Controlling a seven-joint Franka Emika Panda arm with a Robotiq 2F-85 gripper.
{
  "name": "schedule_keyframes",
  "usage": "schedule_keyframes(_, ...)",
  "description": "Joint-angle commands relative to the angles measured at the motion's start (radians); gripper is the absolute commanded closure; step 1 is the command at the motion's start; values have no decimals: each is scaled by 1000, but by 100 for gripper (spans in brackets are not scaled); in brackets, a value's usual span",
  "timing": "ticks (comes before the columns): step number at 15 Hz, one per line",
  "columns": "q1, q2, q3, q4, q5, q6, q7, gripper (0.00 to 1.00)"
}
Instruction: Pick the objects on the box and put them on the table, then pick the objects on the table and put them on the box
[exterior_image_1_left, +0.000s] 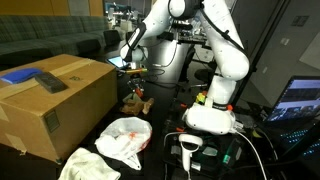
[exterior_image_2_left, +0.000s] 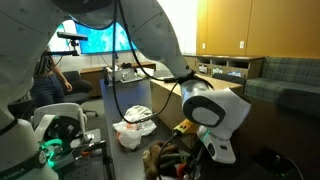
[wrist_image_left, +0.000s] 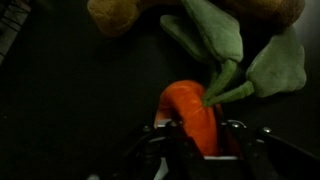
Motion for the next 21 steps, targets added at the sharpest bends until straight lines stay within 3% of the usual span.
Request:
schedule_keyframes(1, 8, -68, 0, -80, 0, 14, -25, 34)
schedule_keyframes(6, 34, -201, -27, -220, -18, 91, 4, 1)
schedule_keyframes(14, 73, -376, 14, -375, -16, 119, 12, 0)
schedule_keyframes(21, 130, -365, 121, -416, 86, 175, 28, 0)
